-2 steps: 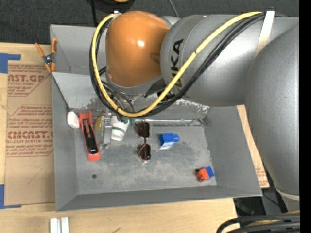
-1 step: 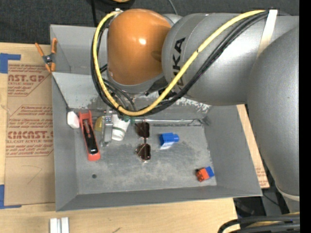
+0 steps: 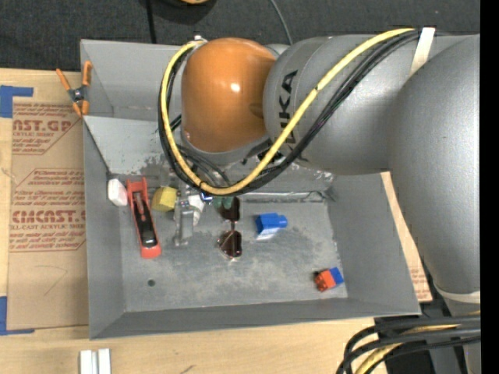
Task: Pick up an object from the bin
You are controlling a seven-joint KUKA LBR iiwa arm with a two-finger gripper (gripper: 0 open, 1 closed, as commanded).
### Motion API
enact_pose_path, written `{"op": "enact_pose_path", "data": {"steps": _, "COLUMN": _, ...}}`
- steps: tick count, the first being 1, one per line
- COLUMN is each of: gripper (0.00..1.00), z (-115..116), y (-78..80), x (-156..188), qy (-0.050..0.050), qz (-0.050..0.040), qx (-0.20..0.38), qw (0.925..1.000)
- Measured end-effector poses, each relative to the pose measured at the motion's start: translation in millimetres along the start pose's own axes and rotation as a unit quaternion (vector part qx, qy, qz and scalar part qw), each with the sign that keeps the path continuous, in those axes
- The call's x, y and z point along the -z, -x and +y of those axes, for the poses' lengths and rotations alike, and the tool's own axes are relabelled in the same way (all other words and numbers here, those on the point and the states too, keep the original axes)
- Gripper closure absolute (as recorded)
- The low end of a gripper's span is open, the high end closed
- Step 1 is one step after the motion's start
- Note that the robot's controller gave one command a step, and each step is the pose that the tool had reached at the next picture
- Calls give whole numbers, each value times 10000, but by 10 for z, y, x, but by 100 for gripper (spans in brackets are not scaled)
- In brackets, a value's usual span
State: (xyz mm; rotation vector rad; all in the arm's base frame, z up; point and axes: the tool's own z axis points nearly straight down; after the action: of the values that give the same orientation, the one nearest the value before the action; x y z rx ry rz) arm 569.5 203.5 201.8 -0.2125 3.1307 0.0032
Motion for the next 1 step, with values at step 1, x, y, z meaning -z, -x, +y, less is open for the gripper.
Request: {"op": "enact_pose_path", "data": {"steps": 1, "gripper": 0, "z": -500, "y": -26, "x": -337, "qy": 5, "qz": 3, "qx": -374, "qw": 9993}}
